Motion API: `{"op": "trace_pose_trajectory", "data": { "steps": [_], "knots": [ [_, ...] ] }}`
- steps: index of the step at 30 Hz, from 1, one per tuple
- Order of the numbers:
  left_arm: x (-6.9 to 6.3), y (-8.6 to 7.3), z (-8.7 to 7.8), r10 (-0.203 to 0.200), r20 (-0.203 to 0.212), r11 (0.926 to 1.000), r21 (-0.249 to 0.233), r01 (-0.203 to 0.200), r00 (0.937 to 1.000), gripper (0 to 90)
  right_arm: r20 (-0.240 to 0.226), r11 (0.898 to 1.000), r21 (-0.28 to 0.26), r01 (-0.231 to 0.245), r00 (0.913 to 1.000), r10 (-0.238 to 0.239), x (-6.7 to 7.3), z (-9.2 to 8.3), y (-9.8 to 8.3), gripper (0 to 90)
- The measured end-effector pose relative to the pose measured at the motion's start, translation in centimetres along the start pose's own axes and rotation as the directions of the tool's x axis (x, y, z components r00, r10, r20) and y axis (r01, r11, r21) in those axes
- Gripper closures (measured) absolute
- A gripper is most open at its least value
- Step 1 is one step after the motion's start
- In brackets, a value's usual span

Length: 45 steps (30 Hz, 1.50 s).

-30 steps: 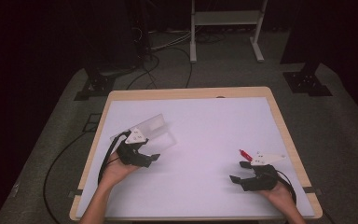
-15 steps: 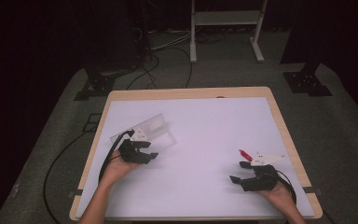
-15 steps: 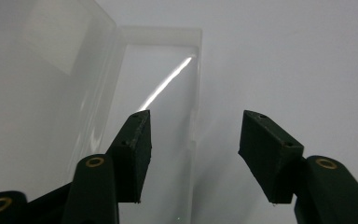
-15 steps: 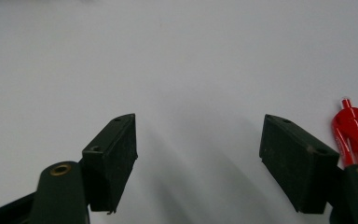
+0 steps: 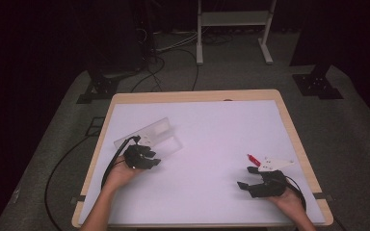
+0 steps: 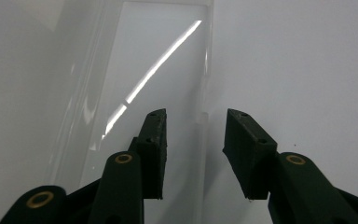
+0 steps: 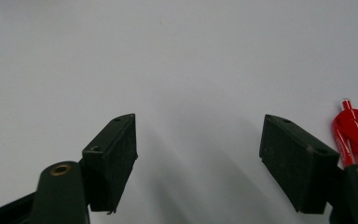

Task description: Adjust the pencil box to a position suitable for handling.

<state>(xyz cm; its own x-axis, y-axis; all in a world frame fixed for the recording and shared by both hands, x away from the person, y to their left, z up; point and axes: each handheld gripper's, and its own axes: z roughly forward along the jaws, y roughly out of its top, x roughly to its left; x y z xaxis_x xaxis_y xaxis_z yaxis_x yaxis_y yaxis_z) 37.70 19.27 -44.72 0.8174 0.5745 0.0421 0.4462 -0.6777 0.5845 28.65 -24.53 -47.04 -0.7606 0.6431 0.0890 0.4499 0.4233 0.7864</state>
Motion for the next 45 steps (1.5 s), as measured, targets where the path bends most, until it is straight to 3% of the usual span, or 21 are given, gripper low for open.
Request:
{"op": "trace_pose_trajectory", "data": {
  "steps": [12, 21, 24, 29, 35, 39, 45],
  "knots": [
    [0.0, -0.2, 0.2, 0.022, 0.009, 0.9995, 0.023, -0.023, 0.9997, 76.9, 0.007, 1.000, -0.009, 0.000, 1.0000, 0.000, -0.1, -0.2, 0.0, 26.6],
    [0.1, -0.2, 0.3, 0.031, 0.009, 0.9993, 0.022, -0.031, 0.9995, 83.7, 0.010, 1.000, -0.016, -0.005, 0.9999, 0.005, -0.1, -0.4, 0.0, 26.6],
    [-0.2, -0.1, 0.3, 0.061, 0.004, 0.9978, 0.028, -0.061, 0.9981, 87.8, 0.011, 1.000, -0.007, -0.004, 0.9999, 0.004, -0.1, -0.3, 0.0, 26.6],
    [-0.3, -0.1, 0.3, 0.076, -0.001, 0.9967, 0.029, -0.076, 0.9971, 88.8, 0.010, 1.000, -0.012, -0.003, 0.9999, 0.004, -0.1, -0.3, 0.0, 26.6],
    [-0.6, -0.1, 0.0, 0.105, -0.037, 0.9942, 0.031, -0.104, 0.9938, 89.1, 0.014, 1.000, -0.017, -0.009, 0.9999, 0.009, -0.2, -0.4, 0.0, 26.6],
    [-0.9, 0.2, -0.8, 0.120, -0.039, 0.9928, -0.005, -0.120, 0.9920, 89.1, 0.016, 1.000, -0.015, -0.005, 0.9999, 0.006, -0.2, -0.4, 0.0, 26.6],
    [-2.1, 0.6, -1.1, 0.159, -0.014, 0.9872, -0.010, -0.159, 0.9872, 88.9, 0.021, 1.000, -0.015, -0.010, 0.9997, 0.011, -0.4, -0.6, -0.1, 26.6]
  ]
}}
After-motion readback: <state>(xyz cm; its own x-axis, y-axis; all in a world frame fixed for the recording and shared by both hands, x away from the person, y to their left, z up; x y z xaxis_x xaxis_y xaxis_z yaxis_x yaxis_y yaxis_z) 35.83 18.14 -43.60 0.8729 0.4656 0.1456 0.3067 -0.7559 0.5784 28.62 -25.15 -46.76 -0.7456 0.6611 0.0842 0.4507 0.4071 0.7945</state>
